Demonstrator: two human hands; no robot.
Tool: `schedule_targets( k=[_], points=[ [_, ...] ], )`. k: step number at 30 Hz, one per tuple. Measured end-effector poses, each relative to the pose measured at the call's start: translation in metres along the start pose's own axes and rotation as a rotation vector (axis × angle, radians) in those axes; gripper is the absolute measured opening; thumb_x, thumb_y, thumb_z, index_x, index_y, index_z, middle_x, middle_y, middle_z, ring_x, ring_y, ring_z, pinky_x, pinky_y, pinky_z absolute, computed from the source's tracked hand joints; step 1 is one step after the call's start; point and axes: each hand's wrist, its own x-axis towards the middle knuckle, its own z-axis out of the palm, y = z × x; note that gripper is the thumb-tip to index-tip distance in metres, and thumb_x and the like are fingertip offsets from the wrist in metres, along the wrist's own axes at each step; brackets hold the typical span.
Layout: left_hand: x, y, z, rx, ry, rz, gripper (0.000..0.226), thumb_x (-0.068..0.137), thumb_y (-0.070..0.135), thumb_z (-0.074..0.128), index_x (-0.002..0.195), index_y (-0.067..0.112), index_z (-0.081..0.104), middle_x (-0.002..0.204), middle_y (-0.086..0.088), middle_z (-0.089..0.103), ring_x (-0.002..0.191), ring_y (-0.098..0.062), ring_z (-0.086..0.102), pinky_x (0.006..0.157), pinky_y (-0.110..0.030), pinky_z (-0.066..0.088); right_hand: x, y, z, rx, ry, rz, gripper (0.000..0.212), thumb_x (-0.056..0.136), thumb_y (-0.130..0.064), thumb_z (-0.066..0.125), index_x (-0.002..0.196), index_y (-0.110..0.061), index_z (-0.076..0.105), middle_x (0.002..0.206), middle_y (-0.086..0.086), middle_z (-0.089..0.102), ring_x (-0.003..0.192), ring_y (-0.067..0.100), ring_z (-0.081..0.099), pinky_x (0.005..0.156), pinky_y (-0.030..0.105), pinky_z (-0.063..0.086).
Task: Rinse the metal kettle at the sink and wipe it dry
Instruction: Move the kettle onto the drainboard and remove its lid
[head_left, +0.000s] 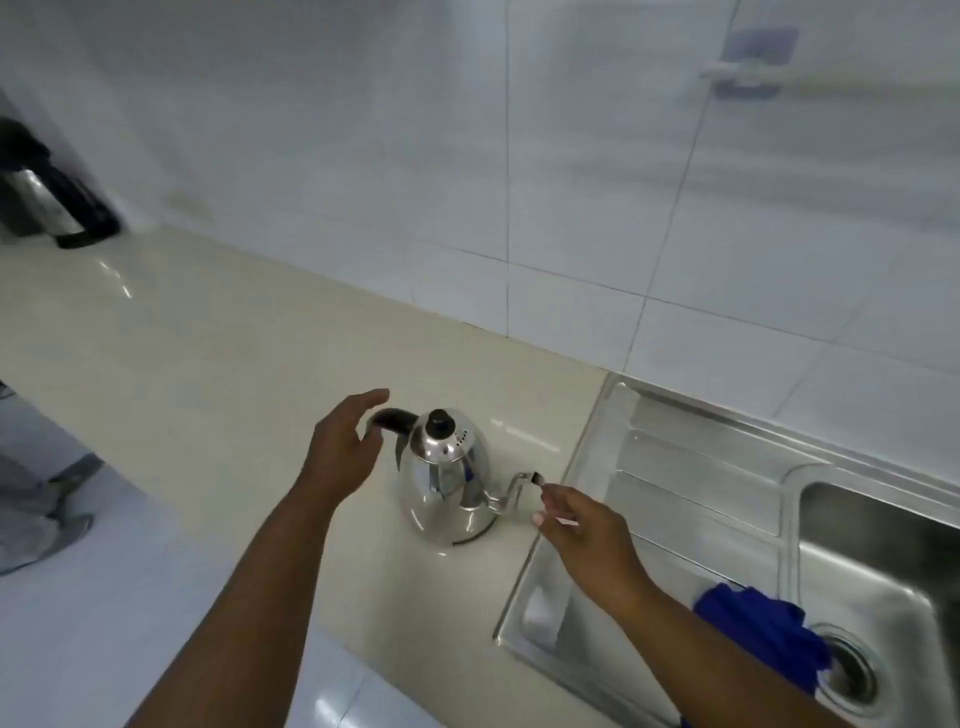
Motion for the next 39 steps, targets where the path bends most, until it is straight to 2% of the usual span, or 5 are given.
schedule_targets(
  k=[9,18,23,36,39],
  points=[
    [0.034,-0.043,-0.002,0.008,-0.272,-0.177,0.047,0.082,0.005,0.071,0.114,0.039,0.063,0.120,0.006,0.066,0.115,-0.012,0.058,0.103,-0.034,0.044,0.029,0.000,0.031,0.007,0.006,0.035,0.014,0.079,-0.020,0.078,0.091,-0.026,0.074,0.070,-0.031,0.070,0.078,-0.021,0.062,0.071,-0.002,0.042],
    [0.036,-0.028,0.005,0.002,-0.295,-0.141,0.033,0.080,0.000,0.071,0.102,0.025,0.070,0.082,0.019,0.070,0.082,-0.007,0.062,0.086,-0.027,0.048,0.025,-0.002,0.016,0.017,0.047,-0.115,0.016,0.082,-0.010,0.073,0.080,-0.026,0.075,0.075,-0.039,0.067,0.081,-0.017,0.063,0.076,0.000,0.042],
    [0.023,0.008,0.019,-0.081,-0.337,-0.067,0.036,0.079,-0.001,0.073,0.102,0.028,0.070,0.096,0.008,0.071,0.094,-0.014,0.065,0.087,-0.027,0.050,-0.001,0.000,-0.026,0.002,0.118,-0.178,0.032,0.083,-0.013,0.073,0.090,-0.043,0.068,0.086,-0.043,0.067,0.091,-0.013,0.065,0.081,0.004,0.046],
    [-0.046,0.070,0.130,-0.132,-0.549,0.107,0.039,0.077,0.008,0.077,0.102,0.037,0.067,0.098,0.011,0.068,0.095,-0.012,0.063,0.087,-0.040,0.054,-0.088,0.067,-0.133,-0.001,0.311,0.027,0.026,0.085,-0.003,0.067,0.090,-0.028,0.072,0.093,-0.043,0.066,0.097,-0.017,0.061,0.083,-0.001,0.043],
    [-0.055,0.073,0.146,-0.113,-0.574,0.124,0.041,0.077,0.011,0.078,0.101,0.041,0.066,0.096,0.010,0.069,0.095,-0.008,0.063,0.089,-0.042,0.054,-0.099,0.081,-0.144,-0.065,0.341,0.046,0.020,0.087,-0.009,0.067,0.092,-0.027,0.073,0.100,-0.038,0.068,0.098,-0.011,0.064,0.089,0.013,0.049]
  ],
)
